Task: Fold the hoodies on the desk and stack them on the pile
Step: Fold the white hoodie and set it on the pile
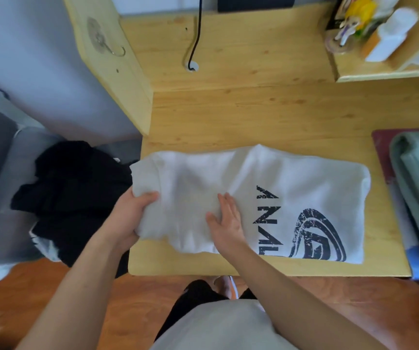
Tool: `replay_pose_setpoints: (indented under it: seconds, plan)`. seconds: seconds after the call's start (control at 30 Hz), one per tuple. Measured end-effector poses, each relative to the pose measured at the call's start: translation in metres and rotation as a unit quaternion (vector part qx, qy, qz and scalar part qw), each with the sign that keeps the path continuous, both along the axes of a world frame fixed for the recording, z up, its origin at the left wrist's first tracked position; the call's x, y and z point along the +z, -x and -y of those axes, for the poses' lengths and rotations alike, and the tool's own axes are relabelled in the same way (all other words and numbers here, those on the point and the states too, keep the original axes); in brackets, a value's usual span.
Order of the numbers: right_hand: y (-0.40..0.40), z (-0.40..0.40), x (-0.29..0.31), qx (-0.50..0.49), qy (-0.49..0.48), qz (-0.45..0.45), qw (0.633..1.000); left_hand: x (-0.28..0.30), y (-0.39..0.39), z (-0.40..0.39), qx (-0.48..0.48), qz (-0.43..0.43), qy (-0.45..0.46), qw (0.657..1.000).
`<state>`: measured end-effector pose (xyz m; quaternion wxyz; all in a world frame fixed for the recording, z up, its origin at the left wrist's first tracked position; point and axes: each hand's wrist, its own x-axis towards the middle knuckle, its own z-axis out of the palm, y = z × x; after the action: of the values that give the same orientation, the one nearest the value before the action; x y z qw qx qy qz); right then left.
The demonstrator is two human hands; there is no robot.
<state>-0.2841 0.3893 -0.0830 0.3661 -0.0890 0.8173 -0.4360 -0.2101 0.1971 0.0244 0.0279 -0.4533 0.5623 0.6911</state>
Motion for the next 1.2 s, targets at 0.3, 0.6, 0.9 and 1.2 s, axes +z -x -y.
replay_pose_setpoints:
  seconds: [0.3, 0.6, 0.9, 1.2]
  plan:
    - [0.111, -0.148, 0.052, -0.191, 0.047, 0.066, 0.978, 0.065, 0.069, -0.105, -0.119, -0.144, 0.011, 0.982]
    - [0.164, -0.26, 0.007, -0.278, 0.222, 0.369, 0.859, -0.033, 0.161, -0.324, -0.346, -0.024, 0.134, 0.928]
    - [0.173, -0.26, 0.001, -0.219, 0.129, 0.21, 0.944, -0.066, 0.12, -0.354, -0.445, -0.071, 0.336, 0.827]
    - [0.173, -0.246, 0.023, -0.227, -0.012, 0.05, 0.972, -0.081, 0.018, -0.258, -0.08, 0.065, 0.307, 0.946]
